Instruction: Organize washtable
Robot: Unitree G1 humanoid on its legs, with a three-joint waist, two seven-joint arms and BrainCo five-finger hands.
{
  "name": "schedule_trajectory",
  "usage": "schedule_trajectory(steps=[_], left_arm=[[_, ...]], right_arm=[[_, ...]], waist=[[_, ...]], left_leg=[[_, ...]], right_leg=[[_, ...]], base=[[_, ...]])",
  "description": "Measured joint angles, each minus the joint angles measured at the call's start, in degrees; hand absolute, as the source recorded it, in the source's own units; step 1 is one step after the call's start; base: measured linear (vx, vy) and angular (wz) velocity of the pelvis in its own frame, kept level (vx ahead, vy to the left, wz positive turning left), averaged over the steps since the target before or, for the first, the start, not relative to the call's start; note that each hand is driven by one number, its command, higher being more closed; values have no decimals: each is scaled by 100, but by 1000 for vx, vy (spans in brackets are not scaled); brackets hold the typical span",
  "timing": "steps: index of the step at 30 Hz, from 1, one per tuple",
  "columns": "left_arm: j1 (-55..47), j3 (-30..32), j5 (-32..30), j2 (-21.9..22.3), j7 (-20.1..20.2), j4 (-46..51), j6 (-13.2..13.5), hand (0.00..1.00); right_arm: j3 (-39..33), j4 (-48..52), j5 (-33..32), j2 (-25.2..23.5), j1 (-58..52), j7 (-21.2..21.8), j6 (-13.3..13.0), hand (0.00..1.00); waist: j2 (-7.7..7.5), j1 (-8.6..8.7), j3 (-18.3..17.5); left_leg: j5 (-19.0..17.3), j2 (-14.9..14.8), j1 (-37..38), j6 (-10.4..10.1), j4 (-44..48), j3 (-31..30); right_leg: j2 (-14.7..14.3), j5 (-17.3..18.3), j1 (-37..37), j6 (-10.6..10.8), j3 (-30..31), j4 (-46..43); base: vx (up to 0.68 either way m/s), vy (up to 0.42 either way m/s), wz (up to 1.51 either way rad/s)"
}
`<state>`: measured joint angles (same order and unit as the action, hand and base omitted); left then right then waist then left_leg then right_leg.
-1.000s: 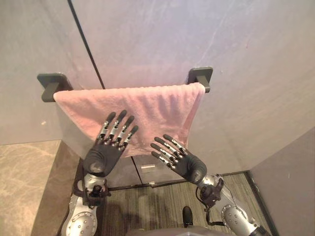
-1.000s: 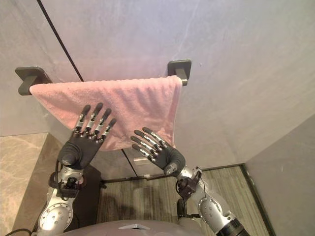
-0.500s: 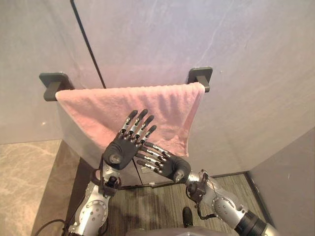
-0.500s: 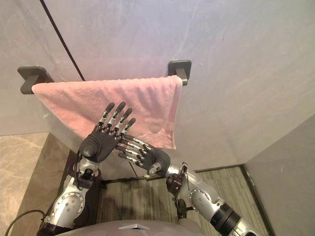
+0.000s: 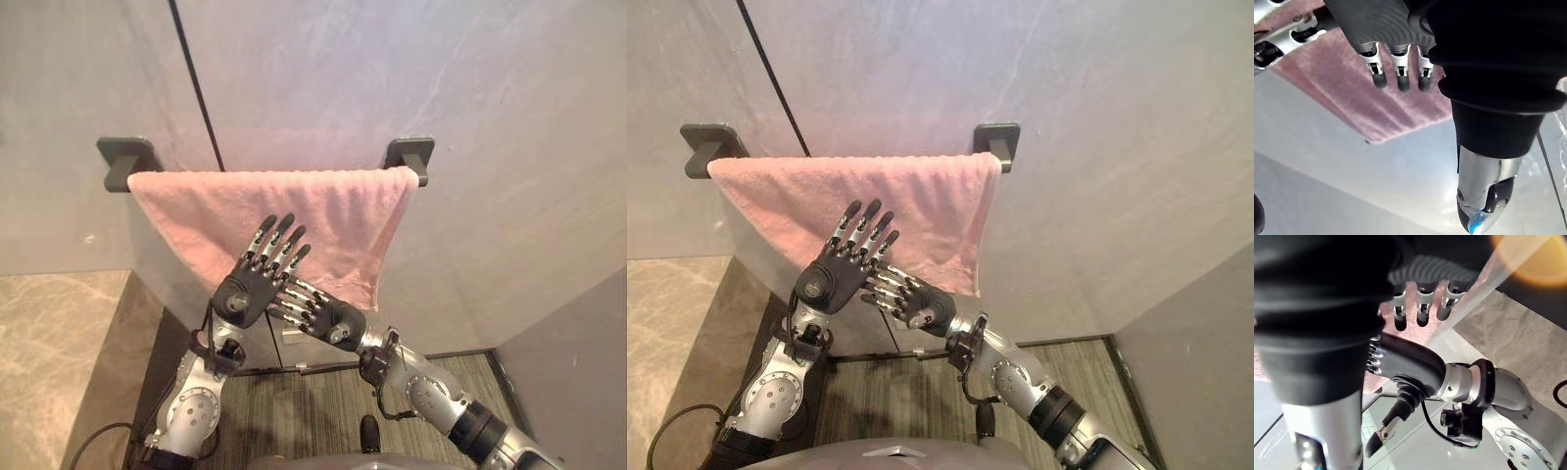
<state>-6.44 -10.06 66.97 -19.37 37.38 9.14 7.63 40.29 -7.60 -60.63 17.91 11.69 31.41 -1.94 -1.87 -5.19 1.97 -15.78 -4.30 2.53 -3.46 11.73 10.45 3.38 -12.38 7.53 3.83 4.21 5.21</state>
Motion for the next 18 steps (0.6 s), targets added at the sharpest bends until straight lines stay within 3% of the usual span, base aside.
schedule_trajectory(steps=[5,11,18], left_arm=[[-3,392,-74,35,-130,-83,114,0],[48,702,-232,65,-347,-449,227,0],[218,948,-275,158,-561,-609,326,0]], right_arm=[[-577,-394,117,-165,178,-263,-96,0],[-1432,-395,183,-248,309,-570,-435,0],[-1979,-399,337,-344,307,-791,-515,0]], waist=[[1,-13,0],[2,-18,0],[4,-7,-2]], left_leg=[[3,-7,-96,-5,28,-89],[3,-5,-192,-5,43,-153],[3,-4,-227,-5,44,-158]], right_leg=[[0,11,42,-16,-79,0],[10,17,98,-24,-147,0],[10,16,133,-24,-153,-1]], base=[[10,-3,10],[11,3,5],[0,0,0]])
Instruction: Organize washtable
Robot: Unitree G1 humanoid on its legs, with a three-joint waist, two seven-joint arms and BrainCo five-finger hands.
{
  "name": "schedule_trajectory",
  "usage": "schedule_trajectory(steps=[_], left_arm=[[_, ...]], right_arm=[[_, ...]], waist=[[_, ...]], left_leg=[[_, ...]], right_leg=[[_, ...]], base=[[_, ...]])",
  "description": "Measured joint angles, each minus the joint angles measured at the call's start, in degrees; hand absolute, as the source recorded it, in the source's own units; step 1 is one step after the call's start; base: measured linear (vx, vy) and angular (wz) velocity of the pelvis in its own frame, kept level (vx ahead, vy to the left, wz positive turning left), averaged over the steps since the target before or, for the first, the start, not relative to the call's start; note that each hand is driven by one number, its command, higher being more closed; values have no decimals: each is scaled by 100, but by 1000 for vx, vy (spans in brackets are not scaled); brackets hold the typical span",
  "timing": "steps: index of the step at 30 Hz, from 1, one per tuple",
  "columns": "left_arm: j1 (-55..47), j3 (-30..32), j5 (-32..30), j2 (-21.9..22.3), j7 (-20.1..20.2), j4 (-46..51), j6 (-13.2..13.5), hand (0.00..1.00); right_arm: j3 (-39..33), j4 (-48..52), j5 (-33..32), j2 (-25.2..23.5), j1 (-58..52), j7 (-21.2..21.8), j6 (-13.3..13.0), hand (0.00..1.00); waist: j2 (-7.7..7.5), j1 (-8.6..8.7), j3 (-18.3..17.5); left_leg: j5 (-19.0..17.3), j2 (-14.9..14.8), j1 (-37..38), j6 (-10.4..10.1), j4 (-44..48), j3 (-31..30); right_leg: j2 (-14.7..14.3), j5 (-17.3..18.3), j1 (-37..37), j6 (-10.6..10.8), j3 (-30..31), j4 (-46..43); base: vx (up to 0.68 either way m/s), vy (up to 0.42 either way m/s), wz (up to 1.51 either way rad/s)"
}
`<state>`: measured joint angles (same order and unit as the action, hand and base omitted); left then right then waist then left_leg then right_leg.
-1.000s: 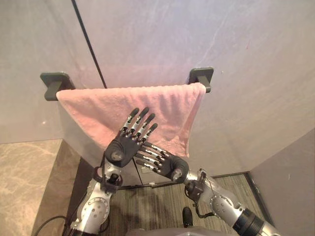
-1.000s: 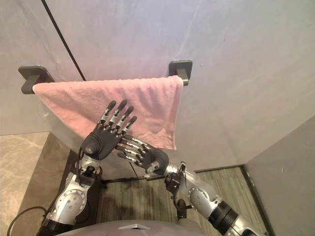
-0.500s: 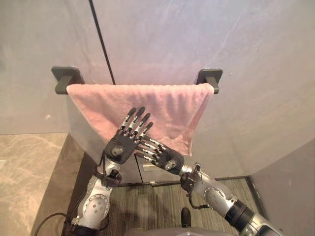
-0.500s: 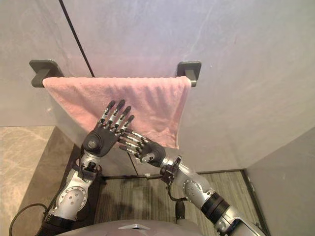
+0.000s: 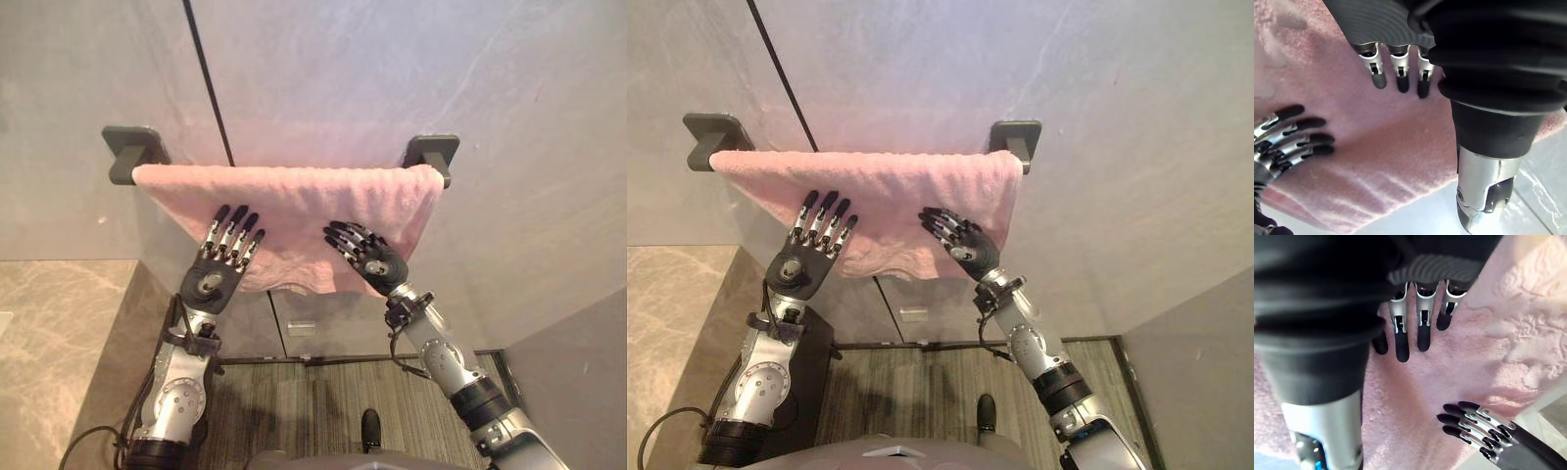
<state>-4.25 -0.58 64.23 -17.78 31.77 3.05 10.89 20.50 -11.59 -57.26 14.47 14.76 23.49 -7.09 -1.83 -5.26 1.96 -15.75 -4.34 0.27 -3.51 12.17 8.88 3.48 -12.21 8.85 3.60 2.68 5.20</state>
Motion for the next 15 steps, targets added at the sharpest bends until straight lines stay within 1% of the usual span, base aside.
schedule_trajectory(steps=[2,5,7,9,10,12,15], left_arm=[[1,116,-8,42,-55,-91,40,0],[-3,292,-187,230,-182,-157,96,0],[-3,301,-251,232,-247,-292,123,0],[-23,314,-455,250,-361,-425,124,0],[-38,328,-501,263,-370,-443,125,0],[-100,550,-682,418,-384,-581,126,0],[-294,710,-860,446,-386,-710,140,0]], right_arm=[[-128,0,0,0,0,-50,-33,0],[-351,1,1,-46,-13,-108,-68,0],[-502,19,4,-160,-93,-104,-122,0],[-689,48,4,-280,-263,-104,-155,0],[-744,53,3,-304,-317,-105,-157,0],[-981,91,1,-392,-553,-106,-159,0],[-1229,158,-3,-399,-861,-107,-161,0]], waist=[[3,7,-1],[9,2,-3],[17,3,-8],[22,4,-10],[21,4,-11],[24,18,-12],[44,27,-24]], left_leg=[[0,1,-6,0,0,1],[0,4,-14,0,5,1],[0,3,-14,-1,5,0],[0,4,-16,0,4,5],[0,4,-15,-1,3,5],[0,4,-14,0,-3,17],[0,4,-11,-1,-10,42]], right_leg=[[-1,0,7,-1,1,0],[-3,1,14,-1,1,0],[-5,1,15,-1,1,0],[-4,1,19,-2,4,0],[-4,2,19,-3,3,0],[-7,3,30,-3,12,0],[-14,3,50,-3,20,0]], base=[[0,0,0],[0,0,0],[0,0,0],[0,0,0],[0,0,0],[4,1,-2],[13,0,-4]])
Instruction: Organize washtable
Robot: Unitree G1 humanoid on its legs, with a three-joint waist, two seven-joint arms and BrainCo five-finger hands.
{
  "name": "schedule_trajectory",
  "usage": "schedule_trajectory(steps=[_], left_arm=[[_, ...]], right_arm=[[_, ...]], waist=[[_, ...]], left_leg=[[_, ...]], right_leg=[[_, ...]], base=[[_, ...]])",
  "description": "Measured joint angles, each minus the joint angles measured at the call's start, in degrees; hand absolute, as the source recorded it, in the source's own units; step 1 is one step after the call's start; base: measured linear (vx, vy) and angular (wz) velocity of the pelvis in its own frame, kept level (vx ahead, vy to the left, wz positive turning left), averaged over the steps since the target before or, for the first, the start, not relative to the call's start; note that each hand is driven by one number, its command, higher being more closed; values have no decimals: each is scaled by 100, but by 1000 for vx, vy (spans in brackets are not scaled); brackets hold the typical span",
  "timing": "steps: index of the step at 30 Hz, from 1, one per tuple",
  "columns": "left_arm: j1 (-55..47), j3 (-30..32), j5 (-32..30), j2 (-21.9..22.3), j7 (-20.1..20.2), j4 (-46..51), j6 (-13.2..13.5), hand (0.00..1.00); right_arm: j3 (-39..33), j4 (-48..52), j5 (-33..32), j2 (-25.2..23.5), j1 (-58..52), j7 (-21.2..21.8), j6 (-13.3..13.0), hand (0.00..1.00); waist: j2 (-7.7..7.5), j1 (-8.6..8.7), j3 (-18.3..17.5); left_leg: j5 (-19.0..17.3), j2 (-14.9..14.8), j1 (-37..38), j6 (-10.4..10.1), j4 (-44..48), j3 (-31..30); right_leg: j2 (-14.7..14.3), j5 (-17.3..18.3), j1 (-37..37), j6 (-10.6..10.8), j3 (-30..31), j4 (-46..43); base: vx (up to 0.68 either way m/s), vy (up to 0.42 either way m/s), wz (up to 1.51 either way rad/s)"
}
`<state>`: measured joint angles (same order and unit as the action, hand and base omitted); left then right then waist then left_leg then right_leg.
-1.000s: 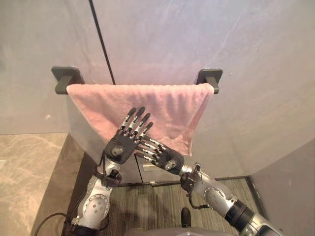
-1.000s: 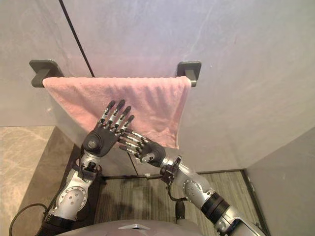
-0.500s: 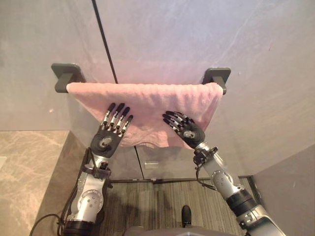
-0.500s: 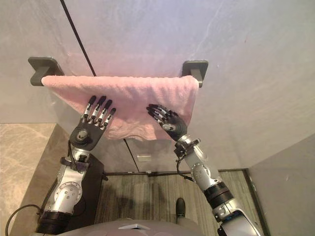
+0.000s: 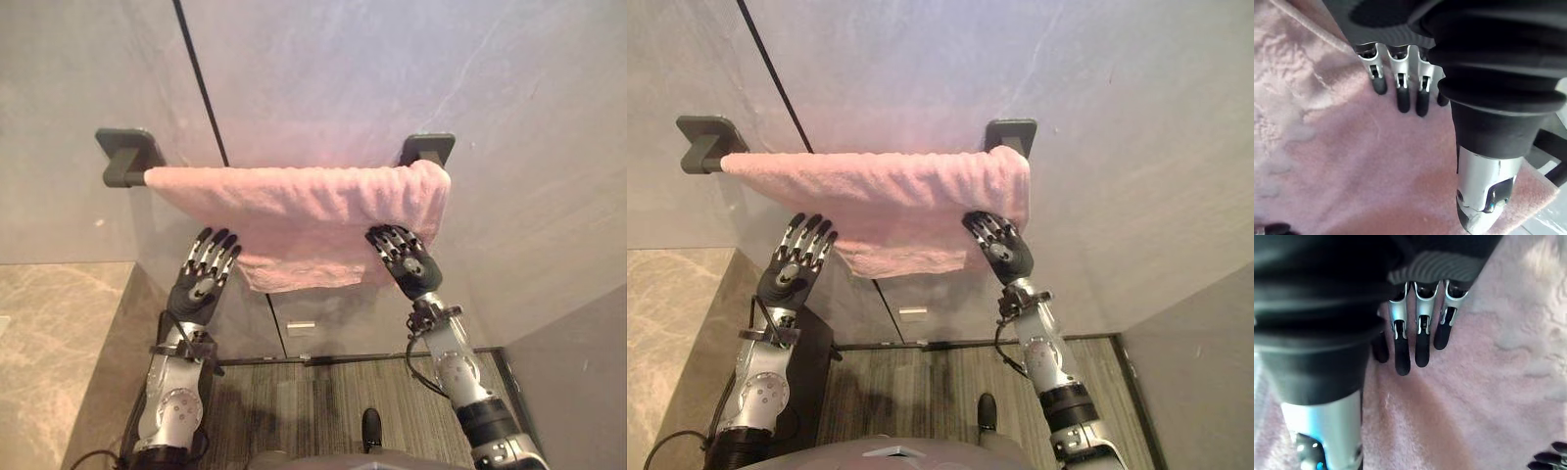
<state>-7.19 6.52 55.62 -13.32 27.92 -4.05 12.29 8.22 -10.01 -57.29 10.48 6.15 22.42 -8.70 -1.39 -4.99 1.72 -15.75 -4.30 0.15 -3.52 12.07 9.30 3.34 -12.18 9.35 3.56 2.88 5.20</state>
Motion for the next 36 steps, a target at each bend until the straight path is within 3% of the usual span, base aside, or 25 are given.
schedule_trajectory(steps=[8,17,21,26,29,36], left_arm=[[-444,229,-335,94,-45,-575,22,0],[-641,576,-601,208,-129,-1507,-24,0],[-650,692,-827,212,-210,-2175,-39,0],[-646,699,-1566,224,-420,-3169,-37,0],[-631,719,-2049,239,-640,-4023,-35,0],[-398,939,-3673,543,-1687,-5674,-109,0]], right_arm=[[-246,367,-14,-52,-665,23,0,0],[-1289,148,1,-123,-1213,2,-8,0],[-1687,-596,142,-141,-1276,-171,-36,0],[-2026,-1561,513,-237,-1353,-526,-62,0],[-2156,-2310,1108,-249,-1417,-708,-51,0],[-2234,-4829,2782,-259,-1213,-1355,173,0]], waist=[[57,137,-89],[146,159,-194],[149,196,-200],[163,254,-211],[188,274,-233],[217,275,-260]], left_leg=[[-1,-1,19,0,-51,59],[8,-4,73,-9,-128,74],[21,-5,103,-18,-166,66],[30,-6,118,-26,-194,61],[54,-5,178,-32,-274,70],[61,-9,386,-37,-403,83]], right_leg=[[-7,0,31,1,32,1],[-16,2,57,10,23,6],[-11,3,47,13,-1,21],[-9,15,46,23,-11,43],[-12,29,28,24,-11,44],[-31,95,-116,41,-12,45]], base=[[-2,-1,-3],[7,-1,-1],[0,0,0],[0,0,0],[0,0,0],[0,0,0]])
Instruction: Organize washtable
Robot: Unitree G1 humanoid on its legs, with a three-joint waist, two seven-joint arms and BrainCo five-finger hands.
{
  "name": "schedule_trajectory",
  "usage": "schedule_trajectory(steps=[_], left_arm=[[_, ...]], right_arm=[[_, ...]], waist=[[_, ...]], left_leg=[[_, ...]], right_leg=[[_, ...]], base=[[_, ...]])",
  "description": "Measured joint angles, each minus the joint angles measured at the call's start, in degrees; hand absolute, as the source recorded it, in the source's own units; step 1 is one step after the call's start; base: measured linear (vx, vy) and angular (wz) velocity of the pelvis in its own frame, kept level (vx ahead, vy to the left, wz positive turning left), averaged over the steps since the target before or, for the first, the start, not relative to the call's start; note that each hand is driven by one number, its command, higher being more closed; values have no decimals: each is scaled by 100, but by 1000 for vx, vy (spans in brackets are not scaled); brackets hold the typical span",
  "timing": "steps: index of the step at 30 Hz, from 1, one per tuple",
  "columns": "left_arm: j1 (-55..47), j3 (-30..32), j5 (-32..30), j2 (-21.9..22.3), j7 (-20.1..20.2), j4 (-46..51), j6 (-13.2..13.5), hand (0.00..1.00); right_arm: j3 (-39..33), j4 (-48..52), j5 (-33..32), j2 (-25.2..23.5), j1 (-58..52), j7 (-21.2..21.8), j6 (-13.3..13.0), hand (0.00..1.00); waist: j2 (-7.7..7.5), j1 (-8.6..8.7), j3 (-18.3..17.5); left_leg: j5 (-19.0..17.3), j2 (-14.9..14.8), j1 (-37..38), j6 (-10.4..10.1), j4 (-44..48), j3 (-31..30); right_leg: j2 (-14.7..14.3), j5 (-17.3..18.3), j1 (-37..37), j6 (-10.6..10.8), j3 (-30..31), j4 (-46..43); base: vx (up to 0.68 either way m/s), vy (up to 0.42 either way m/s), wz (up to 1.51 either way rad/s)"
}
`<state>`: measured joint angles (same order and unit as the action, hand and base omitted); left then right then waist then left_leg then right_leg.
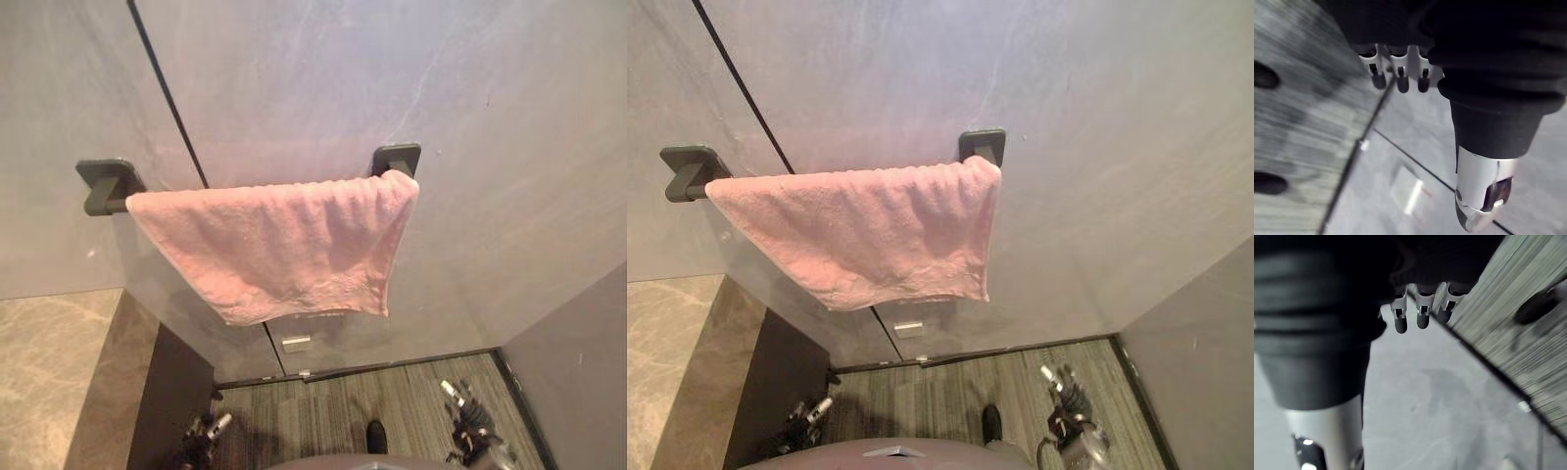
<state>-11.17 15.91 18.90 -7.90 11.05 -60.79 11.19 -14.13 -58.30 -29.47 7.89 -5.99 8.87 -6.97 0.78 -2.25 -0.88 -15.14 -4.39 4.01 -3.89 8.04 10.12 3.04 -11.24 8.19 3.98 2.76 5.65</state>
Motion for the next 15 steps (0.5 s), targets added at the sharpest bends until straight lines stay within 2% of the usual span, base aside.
schedule_trajectory(steps=[1,4,8,11,15], left_arm=[[0,9,-294,83,-233,-99,-39,0],[29,103,-649,299,-688,-370,-193,0],[51,229,-852,464,-1009,-495,-340,0],[81,223,-932,468,-1165,-506,-374,0],[204,205,-1067,453,-1167,-630,-373,0]], right_arm=[[-1,-329,237,-13,17,-101,47,0],[-126,-833,851,-93,25,-348,158,0],[-508,-983,1270,-172,0,-636,275,0],[-646,-992,1499,-188,17,-782,346,0],[-650,-993,1574,-208,63,-791,352,0]], waist=[[25,-4,-5],[47,0,-9],[48,17,-3],[53,18,3],[57,16,15]], left_leg=[[0,-1,78,0,-53,8],[0,0,149,2,-126,18],[12,-1,225,2,-219,32],[64,1,270,-2,-302,27],[65,0,290,-2,-307,-15]], right_leg=[[-10,21,-58,4,0,0],[-13,68,-129,0,-1,1],[-25,96,-140,14,-2,0],[-27,116,-142,26,-21,-7],[-20,128,-151,31,-74,-29]], base=[[0,0,0],[0,0,0],[25,7,-1],[59,16,2],[47,10,6]])
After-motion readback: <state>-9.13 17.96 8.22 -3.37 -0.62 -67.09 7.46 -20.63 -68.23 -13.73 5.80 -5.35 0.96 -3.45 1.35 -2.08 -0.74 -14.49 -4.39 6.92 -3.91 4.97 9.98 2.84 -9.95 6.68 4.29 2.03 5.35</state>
